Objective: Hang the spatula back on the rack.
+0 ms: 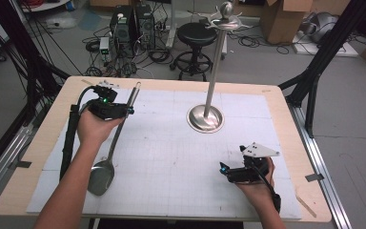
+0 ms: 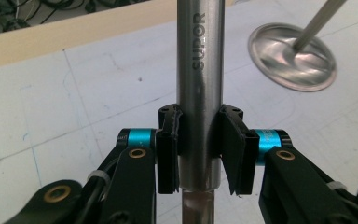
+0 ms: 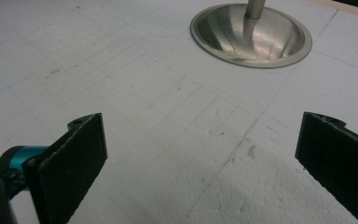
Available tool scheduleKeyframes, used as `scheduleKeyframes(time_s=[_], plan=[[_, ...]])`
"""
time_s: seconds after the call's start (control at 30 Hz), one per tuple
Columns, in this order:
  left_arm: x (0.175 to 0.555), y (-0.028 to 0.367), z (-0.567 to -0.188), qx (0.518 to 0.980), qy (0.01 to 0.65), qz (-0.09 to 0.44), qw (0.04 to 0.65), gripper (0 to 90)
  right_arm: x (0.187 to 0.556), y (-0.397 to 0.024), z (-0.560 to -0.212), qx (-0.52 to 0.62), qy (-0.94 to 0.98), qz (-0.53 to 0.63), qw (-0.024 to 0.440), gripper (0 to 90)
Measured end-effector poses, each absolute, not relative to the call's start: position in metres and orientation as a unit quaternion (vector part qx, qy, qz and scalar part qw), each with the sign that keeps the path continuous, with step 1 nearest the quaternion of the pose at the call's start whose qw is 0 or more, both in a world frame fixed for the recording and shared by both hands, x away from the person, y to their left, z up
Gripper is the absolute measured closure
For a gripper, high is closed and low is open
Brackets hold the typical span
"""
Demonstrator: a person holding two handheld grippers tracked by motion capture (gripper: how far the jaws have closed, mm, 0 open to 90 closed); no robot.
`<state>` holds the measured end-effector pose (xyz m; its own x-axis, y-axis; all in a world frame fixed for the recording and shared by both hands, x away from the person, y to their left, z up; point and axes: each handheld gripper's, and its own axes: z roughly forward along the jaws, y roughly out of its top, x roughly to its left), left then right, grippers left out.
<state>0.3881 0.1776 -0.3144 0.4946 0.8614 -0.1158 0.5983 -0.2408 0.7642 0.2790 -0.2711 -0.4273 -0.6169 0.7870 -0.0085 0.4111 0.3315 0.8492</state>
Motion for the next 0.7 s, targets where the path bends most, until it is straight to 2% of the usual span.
scheduleKeyframes(time_s=[0.7], plan=[[0.371,0.179,-0.255,0.763,0.394,0.189,0.476,69.2,0.279,-0.271,-0.427,0.38,0.787,0.435,0.217,0.5]])
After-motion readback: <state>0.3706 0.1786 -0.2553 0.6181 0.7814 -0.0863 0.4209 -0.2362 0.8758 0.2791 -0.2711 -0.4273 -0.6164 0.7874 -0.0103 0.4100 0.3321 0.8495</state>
